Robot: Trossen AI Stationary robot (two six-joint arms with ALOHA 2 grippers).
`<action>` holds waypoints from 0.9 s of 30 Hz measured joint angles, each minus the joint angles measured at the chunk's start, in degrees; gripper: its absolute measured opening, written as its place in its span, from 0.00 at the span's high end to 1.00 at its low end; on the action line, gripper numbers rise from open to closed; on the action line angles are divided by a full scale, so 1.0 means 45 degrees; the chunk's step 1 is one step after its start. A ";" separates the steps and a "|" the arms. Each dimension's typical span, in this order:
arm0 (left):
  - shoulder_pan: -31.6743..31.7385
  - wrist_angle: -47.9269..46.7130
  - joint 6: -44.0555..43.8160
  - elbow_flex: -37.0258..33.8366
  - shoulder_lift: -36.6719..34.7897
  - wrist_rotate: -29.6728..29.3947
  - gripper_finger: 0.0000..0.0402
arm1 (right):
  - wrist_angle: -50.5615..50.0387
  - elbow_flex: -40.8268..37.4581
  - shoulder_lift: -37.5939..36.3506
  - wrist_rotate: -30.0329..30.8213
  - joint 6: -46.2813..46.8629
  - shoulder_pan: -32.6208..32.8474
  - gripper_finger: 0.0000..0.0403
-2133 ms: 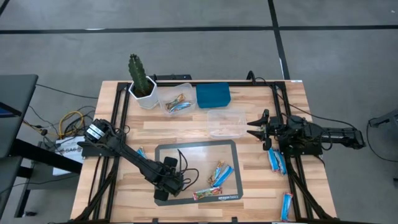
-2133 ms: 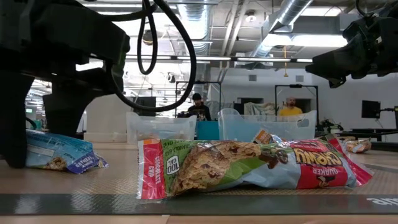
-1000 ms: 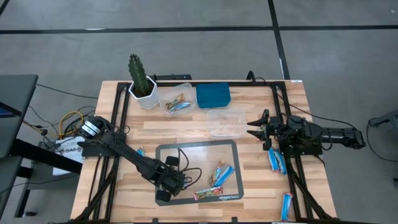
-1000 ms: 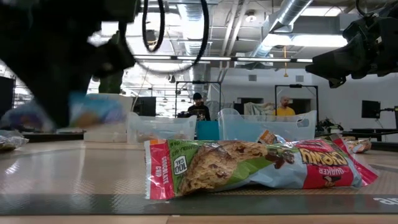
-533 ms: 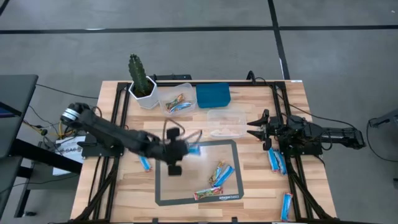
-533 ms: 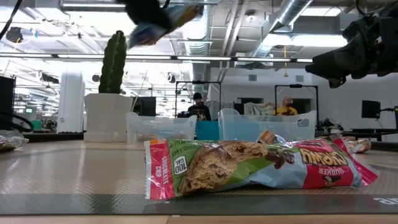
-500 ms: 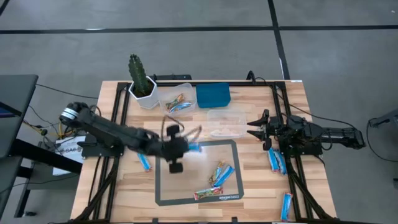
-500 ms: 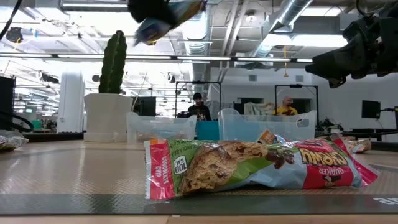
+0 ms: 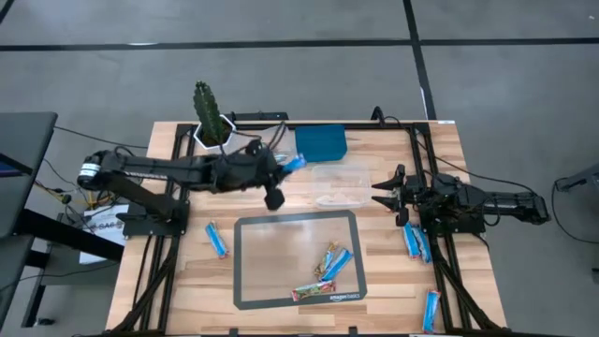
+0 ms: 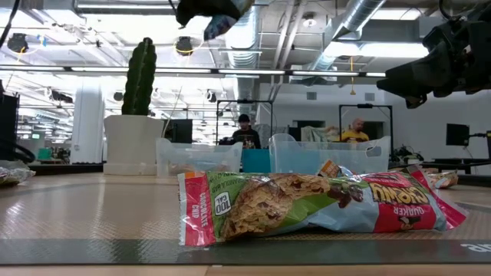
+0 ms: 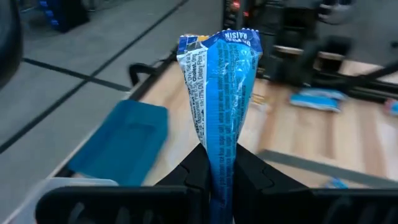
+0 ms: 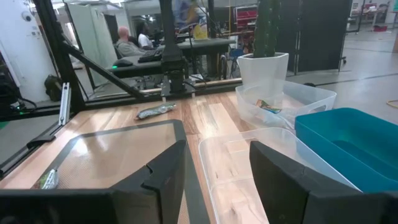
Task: Pick and place Granola Bars by type
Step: Put the blue granola bar into the blue bin
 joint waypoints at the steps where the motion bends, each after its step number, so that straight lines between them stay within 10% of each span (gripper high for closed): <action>1: 0.0209 0.0001 0.0001 -0.0003 0.0000 0.0000 0.92 | 0.0000 -0.0002 0.0000 0.0000 0.0000 0.0000 0.58; 17: 0.3513 0.2072 0.0790 0.0441 0.0625 0.2108 0.93 | 0.0000 0.0002 0.0000 -0.0003 0.0000 0.0000 0.58; 27: 0.5733 -0.2409 0.2137 0.6041 0.3640 0.4159 0.93 | -0.0003 0.0001 -0.0003 -0.0001 0.0004 0.0000 0.58</action>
